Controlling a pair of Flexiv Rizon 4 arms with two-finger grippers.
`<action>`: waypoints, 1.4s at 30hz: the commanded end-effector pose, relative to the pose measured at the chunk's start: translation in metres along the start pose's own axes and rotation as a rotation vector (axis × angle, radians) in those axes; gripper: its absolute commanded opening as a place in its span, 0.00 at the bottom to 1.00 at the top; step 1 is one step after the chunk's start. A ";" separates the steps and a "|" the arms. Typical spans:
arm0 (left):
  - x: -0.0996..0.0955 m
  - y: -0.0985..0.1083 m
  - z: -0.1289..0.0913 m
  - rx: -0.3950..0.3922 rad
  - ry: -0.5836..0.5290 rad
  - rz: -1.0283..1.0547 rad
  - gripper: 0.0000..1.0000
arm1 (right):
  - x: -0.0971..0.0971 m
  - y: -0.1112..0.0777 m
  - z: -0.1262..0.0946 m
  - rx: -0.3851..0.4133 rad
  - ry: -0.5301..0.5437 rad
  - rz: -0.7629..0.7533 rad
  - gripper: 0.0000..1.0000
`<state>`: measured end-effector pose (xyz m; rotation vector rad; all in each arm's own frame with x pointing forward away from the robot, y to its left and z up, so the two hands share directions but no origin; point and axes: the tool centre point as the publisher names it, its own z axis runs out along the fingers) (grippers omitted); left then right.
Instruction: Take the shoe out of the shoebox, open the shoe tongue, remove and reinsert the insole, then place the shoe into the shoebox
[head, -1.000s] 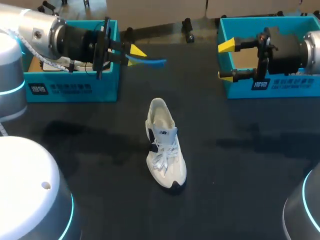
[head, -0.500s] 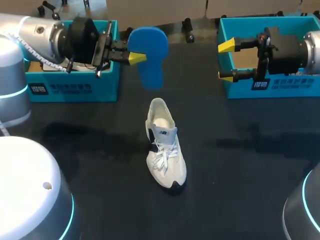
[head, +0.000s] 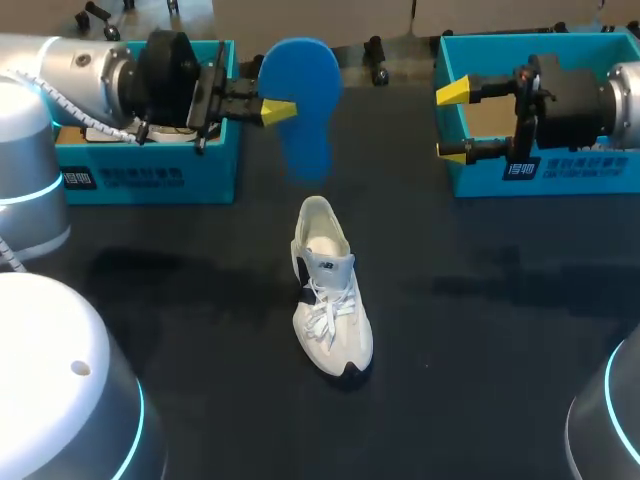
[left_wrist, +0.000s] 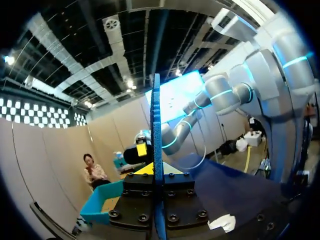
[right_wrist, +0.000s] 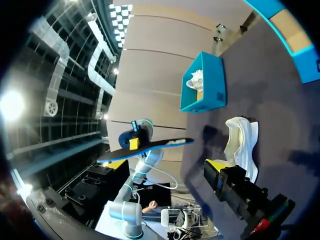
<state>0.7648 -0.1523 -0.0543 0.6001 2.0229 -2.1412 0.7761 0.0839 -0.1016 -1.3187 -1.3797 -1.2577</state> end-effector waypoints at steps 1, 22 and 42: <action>-0.006 0.002 0.003 0.118 0.090 0.992 0.00 | 0.000 -0.001 0.001 -0.002 0.000 0.000 1.00; 0.002 -0.001 0.008 0.011 0.082 0.717 0.00 | 0.000 -0.001 0.001 -0.002 0.000 0.000 1.00; -0.004 -0.013 0.007 -0.169 0.036 0.309 0.00 | 0.000 -0.001 0.001 -0.002 0.000 0.000 1.00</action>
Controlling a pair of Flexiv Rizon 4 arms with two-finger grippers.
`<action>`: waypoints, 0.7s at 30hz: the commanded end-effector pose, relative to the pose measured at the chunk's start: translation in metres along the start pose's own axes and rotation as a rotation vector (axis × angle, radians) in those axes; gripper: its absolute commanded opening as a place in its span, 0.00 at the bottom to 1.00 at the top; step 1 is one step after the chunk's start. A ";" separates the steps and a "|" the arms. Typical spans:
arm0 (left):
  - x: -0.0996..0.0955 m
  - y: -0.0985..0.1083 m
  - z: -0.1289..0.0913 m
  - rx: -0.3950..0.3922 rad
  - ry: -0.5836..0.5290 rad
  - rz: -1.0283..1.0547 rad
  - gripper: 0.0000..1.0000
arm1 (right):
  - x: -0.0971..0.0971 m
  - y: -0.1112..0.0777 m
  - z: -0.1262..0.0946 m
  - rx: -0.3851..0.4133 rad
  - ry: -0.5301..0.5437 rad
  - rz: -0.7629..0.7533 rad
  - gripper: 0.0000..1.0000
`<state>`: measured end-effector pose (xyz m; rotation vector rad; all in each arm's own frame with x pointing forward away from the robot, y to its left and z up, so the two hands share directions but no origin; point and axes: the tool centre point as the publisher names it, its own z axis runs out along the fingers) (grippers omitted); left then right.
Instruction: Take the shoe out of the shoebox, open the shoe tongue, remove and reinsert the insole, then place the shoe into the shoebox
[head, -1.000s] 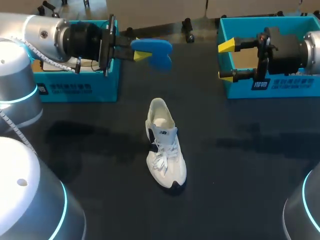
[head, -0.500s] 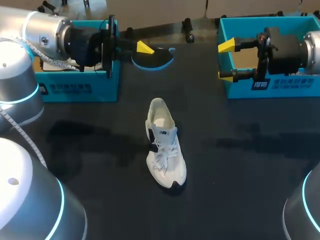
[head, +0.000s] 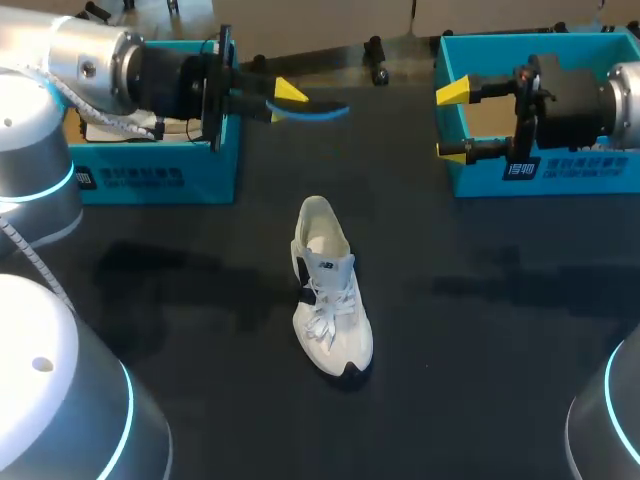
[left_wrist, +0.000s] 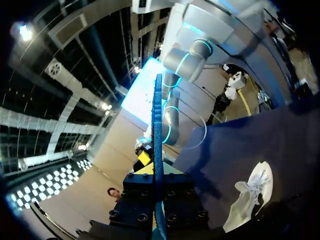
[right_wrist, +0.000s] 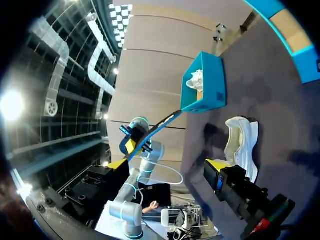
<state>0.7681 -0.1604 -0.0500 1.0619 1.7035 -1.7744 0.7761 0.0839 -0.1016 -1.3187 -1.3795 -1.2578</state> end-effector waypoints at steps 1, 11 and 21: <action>-0.004 -0.010 -0.002 -0.107 0.003 -0.264 0.00 | 0.000 -0.001 0.001 -0.002 0.000 0.000 1.00; 0.011 -0.008 -0.001 -0.133 0.008 -0.816 0.00 | 0.000 -0.001 0.001 -0.002 0.000 0.000 1.00; 0.015 -0.009 0.005 -0.002 -0.043 -1.434 0.00 | 0.000 -0.001 0.001 -0.002 0.000 0.000 1.00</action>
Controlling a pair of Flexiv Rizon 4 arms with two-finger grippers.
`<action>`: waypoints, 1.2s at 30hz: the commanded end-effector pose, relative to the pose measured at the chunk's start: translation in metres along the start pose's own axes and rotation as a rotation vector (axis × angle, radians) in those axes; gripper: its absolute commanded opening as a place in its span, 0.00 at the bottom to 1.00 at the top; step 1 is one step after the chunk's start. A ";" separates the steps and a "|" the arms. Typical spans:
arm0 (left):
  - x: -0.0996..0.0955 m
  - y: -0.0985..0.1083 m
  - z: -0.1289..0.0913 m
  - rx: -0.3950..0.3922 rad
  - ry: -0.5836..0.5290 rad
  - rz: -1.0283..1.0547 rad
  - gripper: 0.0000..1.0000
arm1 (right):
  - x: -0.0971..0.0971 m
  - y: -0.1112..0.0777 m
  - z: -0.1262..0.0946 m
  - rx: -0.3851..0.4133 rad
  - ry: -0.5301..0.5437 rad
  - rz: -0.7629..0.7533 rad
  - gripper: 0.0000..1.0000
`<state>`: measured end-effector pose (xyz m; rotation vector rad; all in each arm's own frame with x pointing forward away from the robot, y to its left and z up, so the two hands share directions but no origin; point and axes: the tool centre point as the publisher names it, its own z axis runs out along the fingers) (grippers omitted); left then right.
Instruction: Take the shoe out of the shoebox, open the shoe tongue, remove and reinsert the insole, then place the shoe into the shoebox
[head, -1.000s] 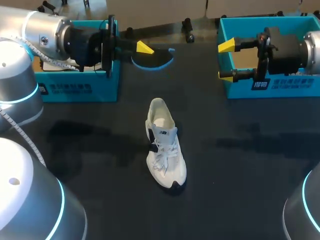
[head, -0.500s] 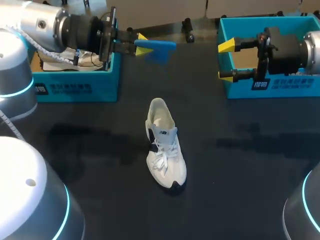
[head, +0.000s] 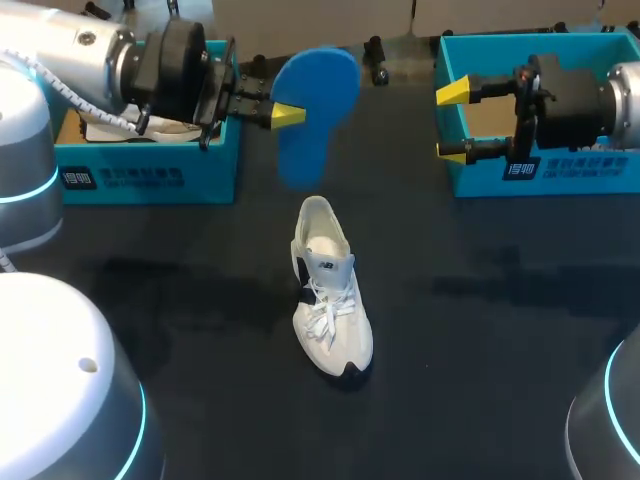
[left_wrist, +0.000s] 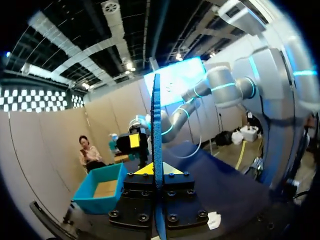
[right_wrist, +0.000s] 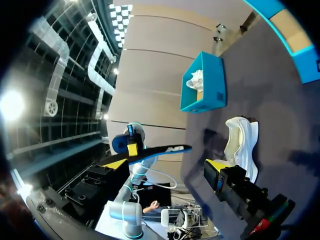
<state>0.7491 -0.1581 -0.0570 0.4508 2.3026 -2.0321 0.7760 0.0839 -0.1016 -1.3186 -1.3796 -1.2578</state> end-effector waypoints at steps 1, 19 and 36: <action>-0.003 0.000 0.004 0.100 0.022 -0.803 0.00 | 0.000 -0.001 0.001 -0.002 0.000 0.000 1.00; -0.014 -0.002 0.002 0.290 -0.045 -1.245 0.00 | 0.000 -0.001 0.001 -0.002 0.000 0.000 1.00; -0.024 0.000 0.000 0.218 -0.139 -1.594 0.00 | 0.000 -0.001 0.001 -0.002 0.000 0.000 1.00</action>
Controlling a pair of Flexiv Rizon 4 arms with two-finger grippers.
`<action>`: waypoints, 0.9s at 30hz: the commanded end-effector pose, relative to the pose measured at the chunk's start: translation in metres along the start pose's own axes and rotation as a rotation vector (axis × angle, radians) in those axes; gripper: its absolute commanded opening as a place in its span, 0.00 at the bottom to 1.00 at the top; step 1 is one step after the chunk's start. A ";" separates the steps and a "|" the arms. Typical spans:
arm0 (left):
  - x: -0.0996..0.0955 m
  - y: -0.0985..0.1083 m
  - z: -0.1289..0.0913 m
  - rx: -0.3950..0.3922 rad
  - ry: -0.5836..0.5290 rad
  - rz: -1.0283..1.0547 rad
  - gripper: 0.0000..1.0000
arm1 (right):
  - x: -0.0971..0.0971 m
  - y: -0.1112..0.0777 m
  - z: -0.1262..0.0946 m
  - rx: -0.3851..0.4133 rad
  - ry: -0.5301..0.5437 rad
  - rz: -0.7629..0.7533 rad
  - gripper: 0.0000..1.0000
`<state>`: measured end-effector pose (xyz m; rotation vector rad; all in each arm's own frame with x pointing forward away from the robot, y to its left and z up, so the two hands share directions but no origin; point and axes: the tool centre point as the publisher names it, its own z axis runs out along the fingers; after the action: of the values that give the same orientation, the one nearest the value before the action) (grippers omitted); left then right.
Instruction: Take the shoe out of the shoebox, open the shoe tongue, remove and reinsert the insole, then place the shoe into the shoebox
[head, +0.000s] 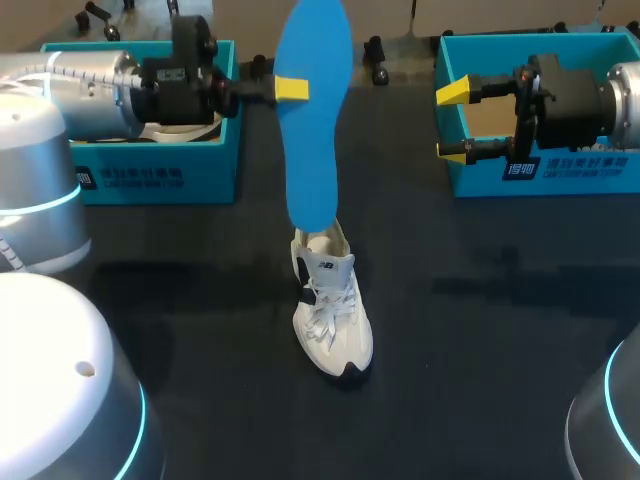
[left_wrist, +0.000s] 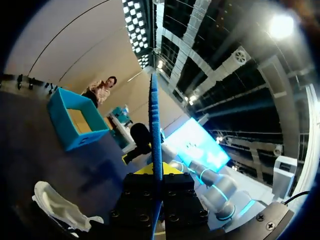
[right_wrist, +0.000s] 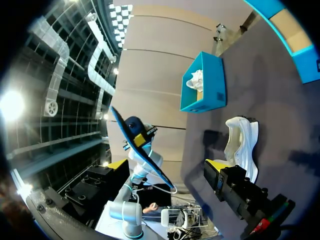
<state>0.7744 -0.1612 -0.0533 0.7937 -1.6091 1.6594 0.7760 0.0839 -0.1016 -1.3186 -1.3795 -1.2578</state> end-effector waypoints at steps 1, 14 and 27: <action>0.001 0.000 0.001 0.028 -0.131 -0.426 0.00 | 0.000 -0.001 0.001 -0.002 0.000 0.000 1.00; -0.018 0.011 0.003 0.017 -0.115 -0.561 0.00 | 0.000 -0.001 0.001 -0.002 0.000 0.000 1.00; -0.029 0.013 0.002 0.045 -0.022 -0.538 0.00 | 0.005 0.001 0.005 -0.010 -0.059 -0.001 1.00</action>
<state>0.7769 -0.1636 -0.0811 1.1604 -1.2284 1.3041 0.7778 0.0836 -0.1048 -1.3386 -1.3970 -1.2556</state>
